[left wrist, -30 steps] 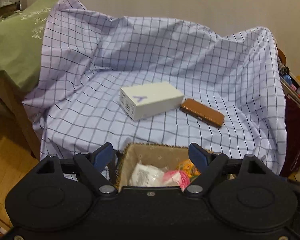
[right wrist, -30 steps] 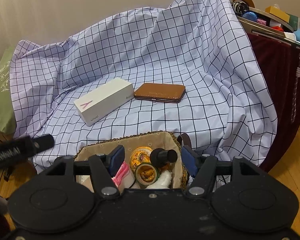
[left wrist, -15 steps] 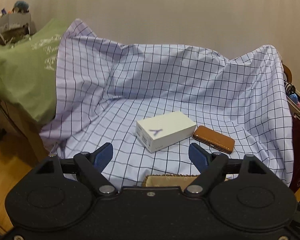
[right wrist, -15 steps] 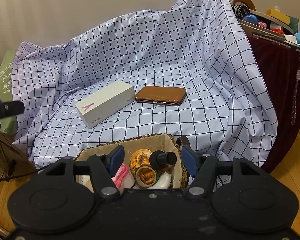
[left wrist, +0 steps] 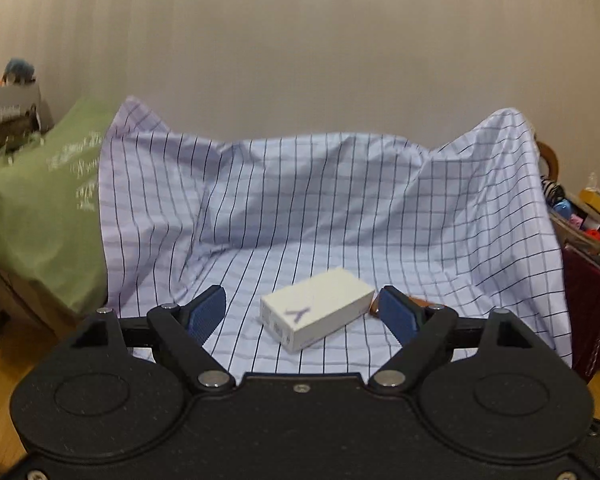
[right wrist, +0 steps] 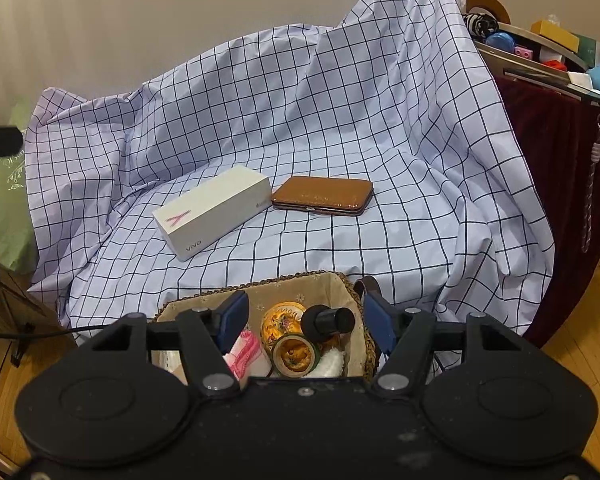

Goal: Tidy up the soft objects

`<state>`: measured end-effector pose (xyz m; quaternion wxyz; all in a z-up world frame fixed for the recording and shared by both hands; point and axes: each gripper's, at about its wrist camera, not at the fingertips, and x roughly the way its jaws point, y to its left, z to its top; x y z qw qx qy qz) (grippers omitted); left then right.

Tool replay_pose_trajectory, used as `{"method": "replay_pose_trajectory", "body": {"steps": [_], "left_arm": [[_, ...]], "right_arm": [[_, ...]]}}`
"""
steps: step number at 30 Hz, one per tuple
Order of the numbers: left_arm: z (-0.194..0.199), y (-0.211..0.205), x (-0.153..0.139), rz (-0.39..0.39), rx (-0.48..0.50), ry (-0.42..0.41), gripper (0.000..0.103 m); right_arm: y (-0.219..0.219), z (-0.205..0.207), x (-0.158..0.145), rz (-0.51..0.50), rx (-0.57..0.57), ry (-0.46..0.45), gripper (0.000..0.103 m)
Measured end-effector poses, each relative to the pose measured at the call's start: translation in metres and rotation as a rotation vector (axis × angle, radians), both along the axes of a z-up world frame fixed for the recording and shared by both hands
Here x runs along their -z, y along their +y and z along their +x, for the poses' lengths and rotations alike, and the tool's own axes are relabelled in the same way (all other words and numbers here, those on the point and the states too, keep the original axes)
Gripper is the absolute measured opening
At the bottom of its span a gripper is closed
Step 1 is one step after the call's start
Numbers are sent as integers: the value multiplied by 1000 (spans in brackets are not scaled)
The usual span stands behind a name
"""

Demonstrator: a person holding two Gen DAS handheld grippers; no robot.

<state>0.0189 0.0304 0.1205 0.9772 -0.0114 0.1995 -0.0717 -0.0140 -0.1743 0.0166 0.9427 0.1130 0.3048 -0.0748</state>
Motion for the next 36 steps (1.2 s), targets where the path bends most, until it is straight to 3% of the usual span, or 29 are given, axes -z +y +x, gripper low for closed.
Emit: {"method": "replay_pose_trajectory", "body": {"steps": [3,9,23,36], "left_arm": [[-2,-3,2,-6,4,-2,91],[2,-18,29,82,-57,35,97],[11,-37,79,94,-71,213,100],[11,-40,98,79,-58,291,100]], "right_arm": [[1,-1,-1,-5,-1,-5,63],[0,0,0,-9,6,-1,63],[1,3,3,-57,25,29,71],[0,5,6,-64,37,51,73]]}}
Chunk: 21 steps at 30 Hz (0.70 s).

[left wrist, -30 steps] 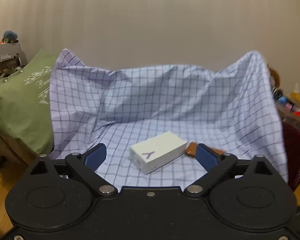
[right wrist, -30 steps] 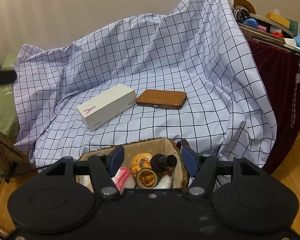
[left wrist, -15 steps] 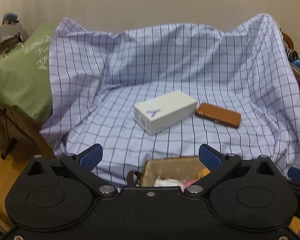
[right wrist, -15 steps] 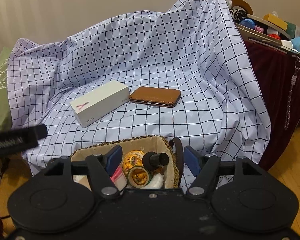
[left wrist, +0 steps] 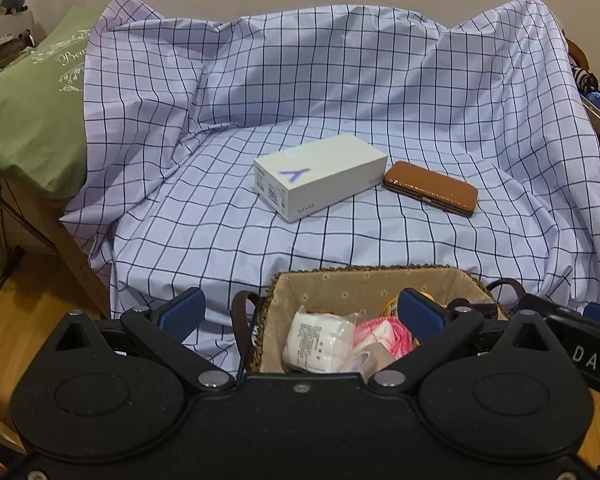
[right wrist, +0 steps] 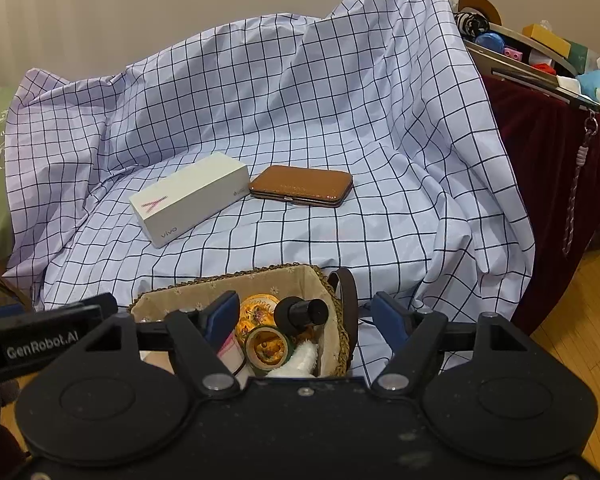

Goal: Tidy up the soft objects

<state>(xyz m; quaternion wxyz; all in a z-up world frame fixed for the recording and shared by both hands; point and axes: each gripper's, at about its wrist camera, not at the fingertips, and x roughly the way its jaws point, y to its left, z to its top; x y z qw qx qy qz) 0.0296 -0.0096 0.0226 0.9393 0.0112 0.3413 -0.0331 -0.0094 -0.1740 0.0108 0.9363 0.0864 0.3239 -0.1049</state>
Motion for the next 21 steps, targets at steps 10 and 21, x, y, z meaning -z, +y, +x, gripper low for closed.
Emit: {"method": "replay_pose_trajectory", "body": {"steps": [10,21], "left_arm": [[0,0,3,-5,3,16,100],[-3,-1,8,-14,8,31,100]], "right_arm": [[0,1,3,0,1,8,74],[1,0,5,2,-2,15,74]]}}
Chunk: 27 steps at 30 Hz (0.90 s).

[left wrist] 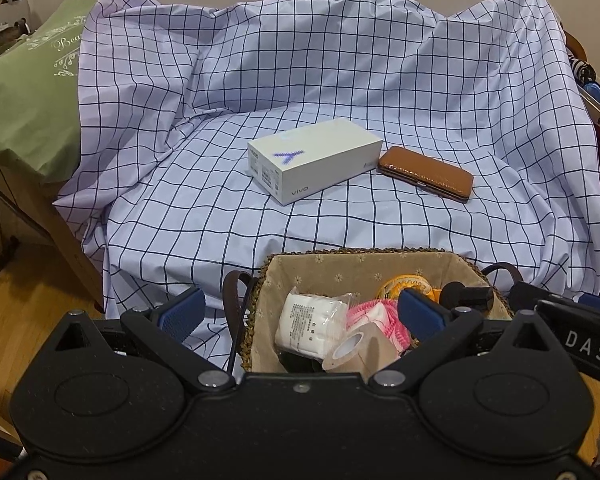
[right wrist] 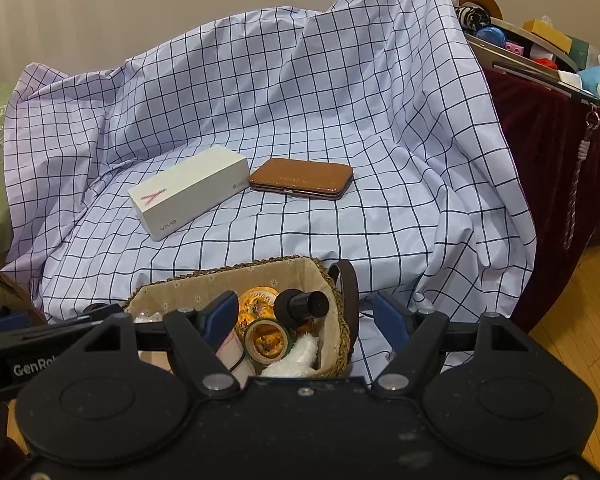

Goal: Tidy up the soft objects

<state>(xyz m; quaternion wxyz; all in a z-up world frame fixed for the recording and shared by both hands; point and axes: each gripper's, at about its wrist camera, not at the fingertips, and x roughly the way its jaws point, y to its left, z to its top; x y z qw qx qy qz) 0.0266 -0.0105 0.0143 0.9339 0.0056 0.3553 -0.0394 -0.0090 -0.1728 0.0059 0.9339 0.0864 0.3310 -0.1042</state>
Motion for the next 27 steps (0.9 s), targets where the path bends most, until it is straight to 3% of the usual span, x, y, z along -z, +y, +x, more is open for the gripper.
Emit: {"method": "replay_pose_trajectory", "body": {"steps": [27], "left_arm": [[0,2,3,-5,-5,13,99]], "right_arm": [[0,1,3,6,0,10,74]]}}
